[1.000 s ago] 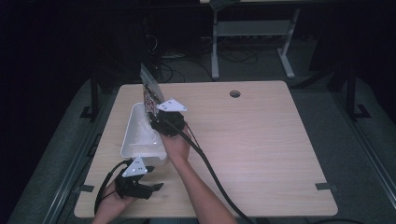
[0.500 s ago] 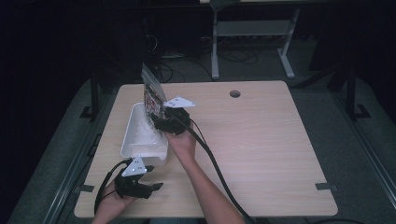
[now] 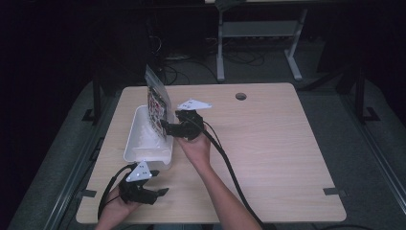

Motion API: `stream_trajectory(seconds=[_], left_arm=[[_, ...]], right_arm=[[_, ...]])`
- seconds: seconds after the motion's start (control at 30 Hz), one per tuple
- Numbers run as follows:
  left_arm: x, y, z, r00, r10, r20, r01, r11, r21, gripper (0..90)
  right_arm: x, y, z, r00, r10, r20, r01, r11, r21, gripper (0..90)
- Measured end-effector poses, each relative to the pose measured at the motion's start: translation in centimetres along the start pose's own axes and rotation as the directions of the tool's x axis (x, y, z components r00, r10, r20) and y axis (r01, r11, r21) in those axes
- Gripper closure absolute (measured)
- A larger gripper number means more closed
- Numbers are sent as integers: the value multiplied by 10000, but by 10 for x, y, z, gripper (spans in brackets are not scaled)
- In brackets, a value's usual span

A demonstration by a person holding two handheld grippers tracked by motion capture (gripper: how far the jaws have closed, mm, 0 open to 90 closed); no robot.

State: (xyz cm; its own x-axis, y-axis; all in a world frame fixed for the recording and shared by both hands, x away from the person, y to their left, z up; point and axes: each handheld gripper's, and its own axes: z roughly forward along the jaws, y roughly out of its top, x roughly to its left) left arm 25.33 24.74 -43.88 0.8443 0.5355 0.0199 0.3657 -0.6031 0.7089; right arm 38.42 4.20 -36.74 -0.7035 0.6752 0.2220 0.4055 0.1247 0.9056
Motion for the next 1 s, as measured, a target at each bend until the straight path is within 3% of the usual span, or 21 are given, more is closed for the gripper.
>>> stream_trajectory(seconds=[0.47,1.0], left_arm=[[-5,3,3,9998,109,136,-108,9999,-54,275],[-6,4,5,9999,104,108,-103,9999,-104,264]], right_arm=[[-18,-3,-36,9991,207,-371,-199,9995,242,307],[-44,-11,-74,9990,222,-378,-192,9966,799,304]])
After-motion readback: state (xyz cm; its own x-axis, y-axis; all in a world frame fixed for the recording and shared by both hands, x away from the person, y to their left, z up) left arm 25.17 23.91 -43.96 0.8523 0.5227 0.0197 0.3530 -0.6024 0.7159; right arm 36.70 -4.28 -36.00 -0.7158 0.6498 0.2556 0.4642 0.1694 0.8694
